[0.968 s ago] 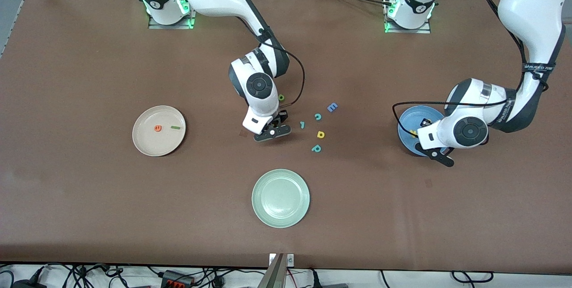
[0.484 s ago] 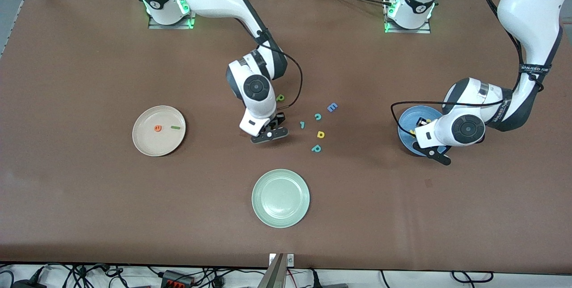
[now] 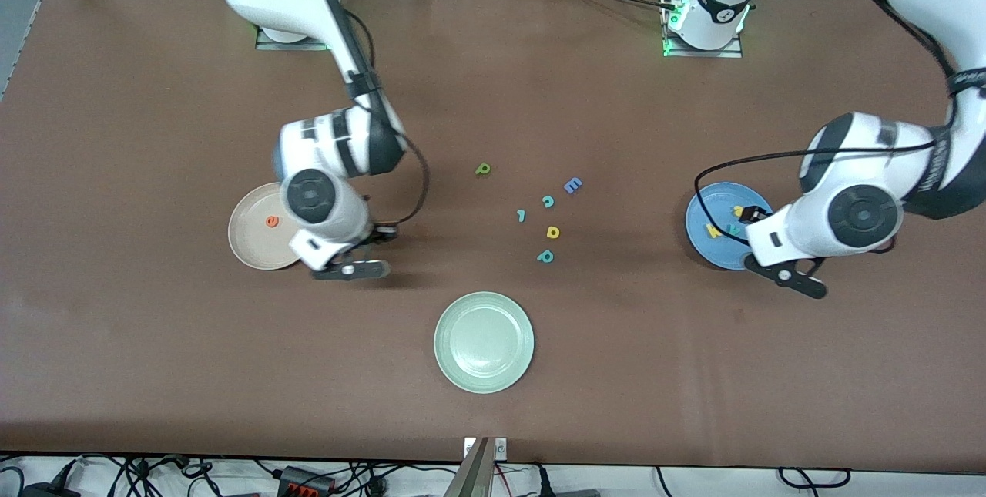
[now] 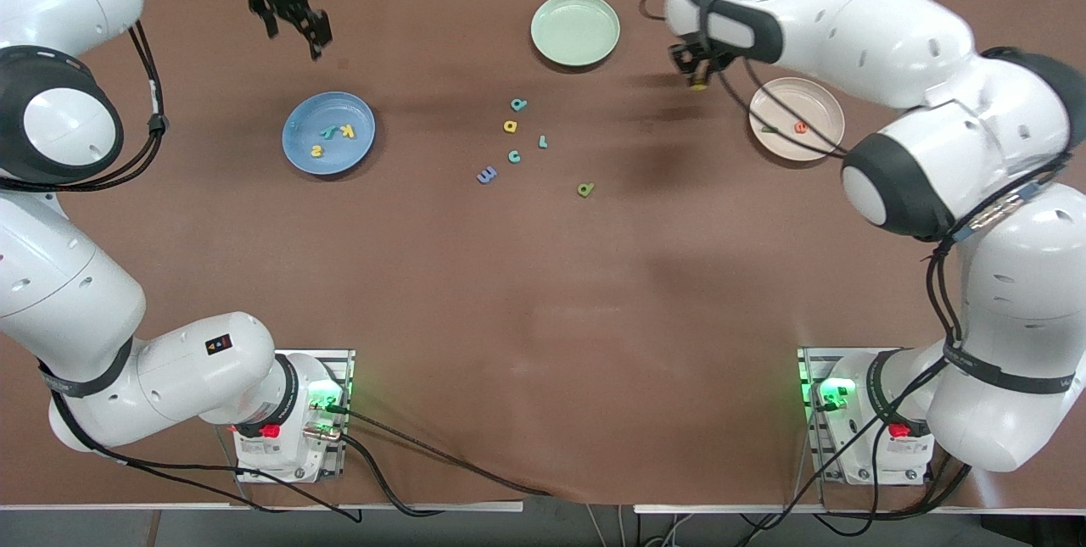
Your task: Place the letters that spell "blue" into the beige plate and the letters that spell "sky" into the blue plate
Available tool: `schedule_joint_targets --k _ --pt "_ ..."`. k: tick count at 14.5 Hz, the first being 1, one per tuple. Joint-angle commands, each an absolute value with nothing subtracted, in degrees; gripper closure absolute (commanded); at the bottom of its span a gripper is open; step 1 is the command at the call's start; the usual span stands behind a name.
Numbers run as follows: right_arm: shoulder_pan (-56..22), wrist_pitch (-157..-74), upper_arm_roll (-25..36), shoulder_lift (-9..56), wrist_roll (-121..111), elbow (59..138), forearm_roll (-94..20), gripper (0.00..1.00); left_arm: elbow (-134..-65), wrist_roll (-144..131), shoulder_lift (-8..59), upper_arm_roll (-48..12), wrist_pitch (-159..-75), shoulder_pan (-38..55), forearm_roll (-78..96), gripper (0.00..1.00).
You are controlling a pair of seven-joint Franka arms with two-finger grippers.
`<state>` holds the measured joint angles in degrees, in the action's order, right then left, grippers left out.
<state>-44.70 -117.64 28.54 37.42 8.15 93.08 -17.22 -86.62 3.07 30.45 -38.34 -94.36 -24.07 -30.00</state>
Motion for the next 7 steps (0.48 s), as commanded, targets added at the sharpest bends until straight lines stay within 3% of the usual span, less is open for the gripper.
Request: schedule_joint_targets --k 1,7 --pt "-45.44 -118.74 33.29 34.98 1.08 101.41 -17.75 0.86 -77.55 -3.31 30.59 -39.89 -86.6 -23.38 -29.36 0.0" --pt "-44.03 -118.74 35.94 35.07 -2.63 107.31 -17.67 0.85 -62.95 -10.63 30.67 -42.63 -77.97 -23.55 -26.39 0.0"
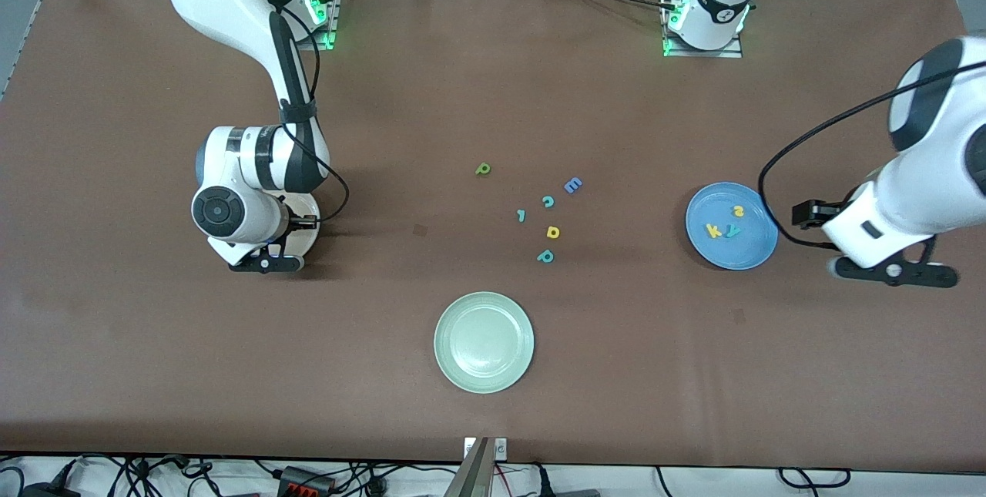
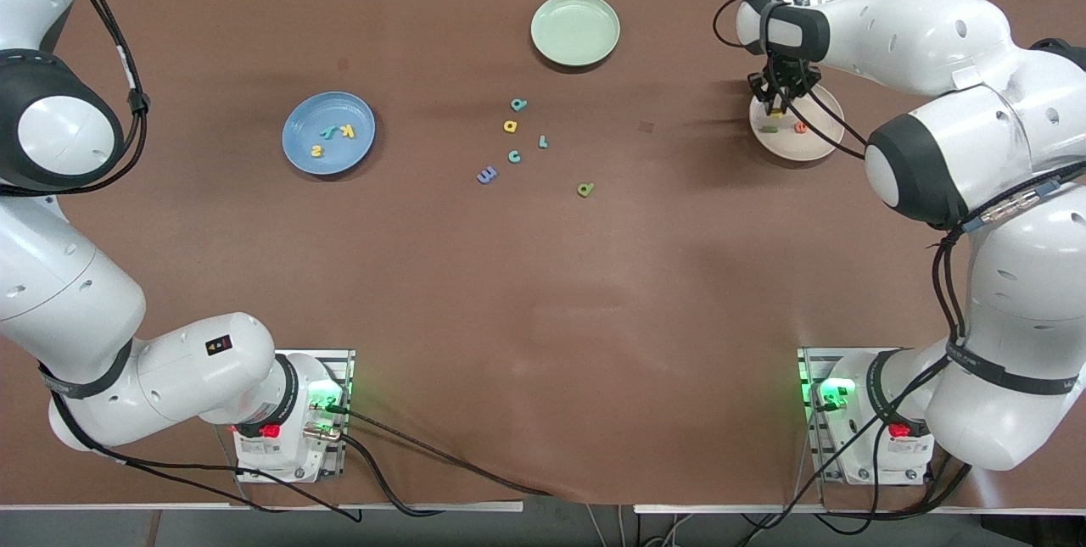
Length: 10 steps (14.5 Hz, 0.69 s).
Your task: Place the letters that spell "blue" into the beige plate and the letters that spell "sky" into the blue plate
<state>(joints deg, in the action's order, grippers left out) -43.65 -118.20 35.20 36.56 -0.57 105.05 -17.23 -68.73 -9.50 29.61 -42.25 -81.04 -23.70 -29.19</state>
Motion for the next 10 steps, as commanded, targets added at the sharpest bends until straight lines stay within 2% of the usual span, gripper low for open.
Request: schedule_joint_targets --k 1,2,4,5,6,7,8,10 --pt "-43.95 -118.74 36.73 35.07 -3.94 108.27 -17.67 0.84 -62.41 -10.81 30.41 -41.93 -78.05 -23.73 -23.5 0.0" --pt "-43.86 -118.65 36.91 34.98 -4.83 108.89 -17.75 0.82 -62.66 -10.81 28.67 -39.92 -78.05 -23.73 -21.47 0.0" --pt "-43.77 -118.3 37.61 34.46 -5.97 110.03 -17.84 0.76 -64.85 -10.64 23.4 -30.73 -78.22 -19.37 -13.32 0.0" --pt "-43.77 -118.3 37.62 34.19 -6.06 110.3 -17.84 0.64 -66.6 -10.29 21.12 -23.37 -78.31 -16.29 -8.23 0.0" --pt "-43.86 -118.3 37.62 34.28 -6.06 110.3 -17.93 0.14 -68.45 -9.94 18.48 -16.16 -79.18 -12.26 -2.61 0.0" --pt "-43.86 -118.3 37.62 34.28 -5.98 109.95 -17.93 0.0 -70.73 -9.93 16.46 -10.6 -81.71 -8.91 0.06 0.0" --pt "-44.21 -118.21 37.7 34.19 -5.37 109.69 -18.02 0.0 -74.49 -9.93 13.48 -6.89 -85.22 -6.09 0.44 0.0" --pt "-44.39 -118.21 37.53 33.32 -5.01 107.86 -18.72 0.0 -81.7 -9.93 8.2 -5.54 -89.11 -4.31 0.18 0.0"
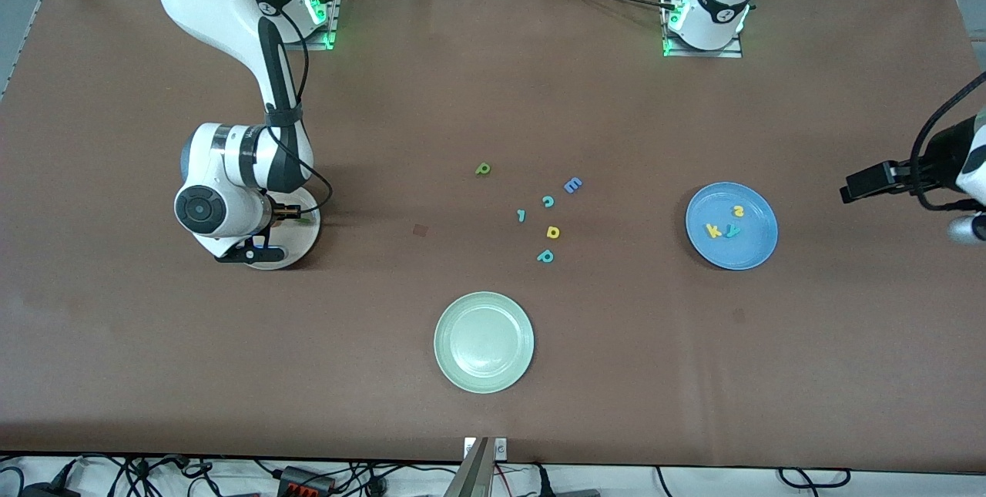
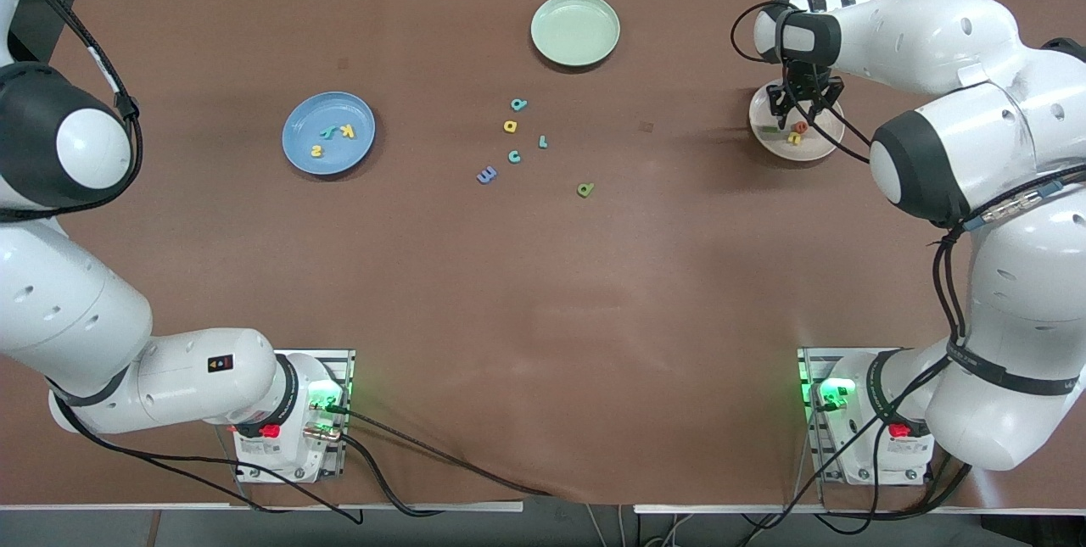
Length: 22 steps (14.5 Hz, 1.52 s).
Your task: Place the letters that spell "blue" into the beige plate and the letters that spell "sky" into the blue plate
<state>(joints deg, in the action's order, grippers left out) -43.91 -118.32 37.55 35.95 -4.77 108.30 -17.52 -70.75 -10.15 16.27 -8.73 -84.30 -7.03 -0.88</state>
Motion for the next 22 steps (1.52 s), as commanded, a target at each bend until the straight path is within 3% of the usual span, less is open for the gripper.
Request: schedule_joint_targets --k 1,3,10,17,22 --pt "-44.65 -118.04 36.92 33.05 -4.84 107.06 -19.76 0.0 -85.83 -9.84 5.39 -5.28 -90.08 -3.87 0.18 0.0" --pt "-48.41 -118.21 36.04 33.05 -3.08 105.82 -27.04 0.0 -93.57 -7.93 0.29 -2.3 -94.9 -0.89 -0.09 0.0" --pt "-63.88 -123.48 35.68 34.97 0.34 104.15 -34.87 0.0 -99.13 0.79 -3.16 0.35 -98.43 0.96 0.62 0.0" --pt "-75.75 -132.18 35.6 40.33 26.86 104.15 -38.23 0.0 -96.24 2.02 -0.7 0.53 -96.42 -0.09 0.7 0.0" --pt "-78.49 -132.89 34.02 42.01 38.83 103.54 -39.11 0.0 -95.89 1.67 -0.88 -0.26 -95.01 0.35 0.62 0.0"
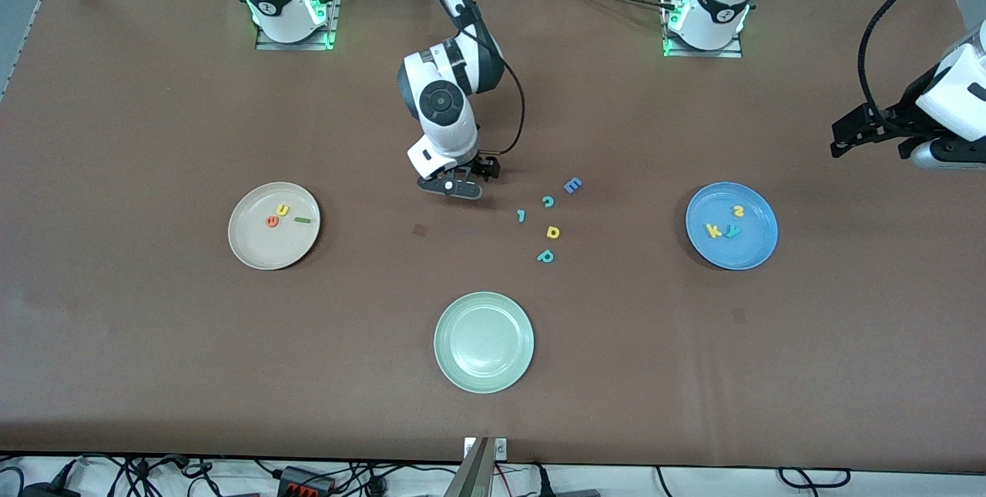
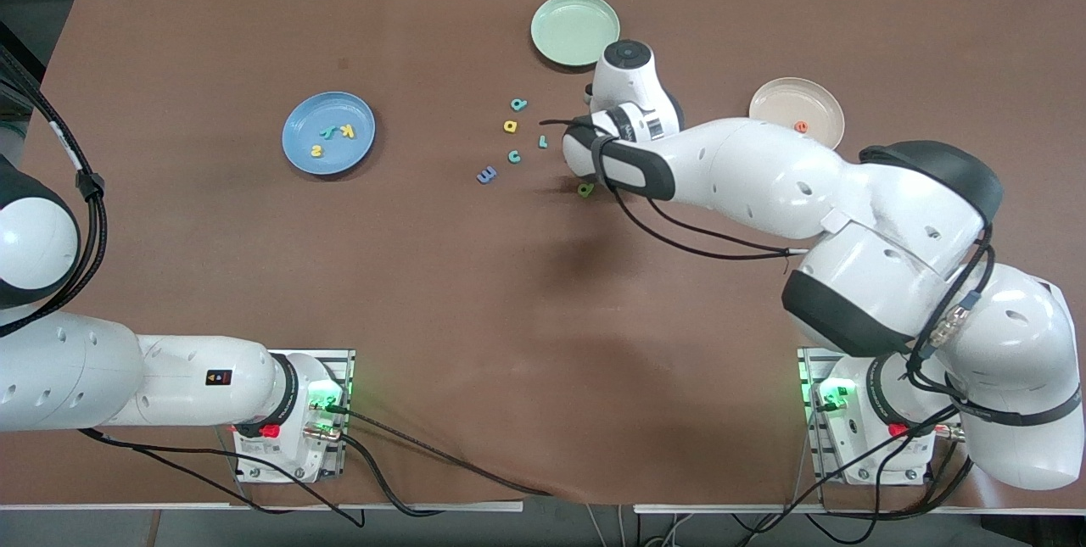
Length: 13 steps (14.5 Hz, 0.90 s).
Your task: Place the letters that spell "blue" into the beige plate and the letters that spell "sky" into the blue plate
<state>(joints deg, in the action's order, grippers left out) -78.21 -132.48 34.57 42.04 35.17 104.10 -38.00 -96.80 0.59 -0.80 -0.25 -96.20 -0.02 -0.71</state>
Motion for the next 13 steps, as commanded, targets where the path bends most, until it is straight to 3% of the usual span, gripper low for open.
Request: schedule_joint_targets --k 1,5,8,9,13 --pt "-78.49 -132.8 33.75 42.01 39.8 103.27 -39.11 0.0 -95.89 1.67 -0.88 -0.35 -94.84 0.44 0.62 0.0" --pt "-78.49 -132.8 32.79 44.2 44.11 100.29 -39.2 0.03 -95.89 1.58 -0.79 -0.26 -94.92 0.44 0.62 0.0" --pt "-78.31 -132.8 32.17 45.09 43.69 99.32 -38.94 0.21 -95.8 1.58 -0.79 -0.26 -95.01 0.44 0.53 0.0" --pt "-78.14 -132.8 32.17 45.17 44.2 99.32 -39.02 0.36 -95.8 1.58 -0.79 -0.26 -95.01 0.44 0.53 0.0" --pt "-78.13 -132.54 32.08 45.18 44.47 99.4 -39.11 0.48 -95.8 1.67 -0.79 -0.26 -95.01 0.44 0.53 0.0"
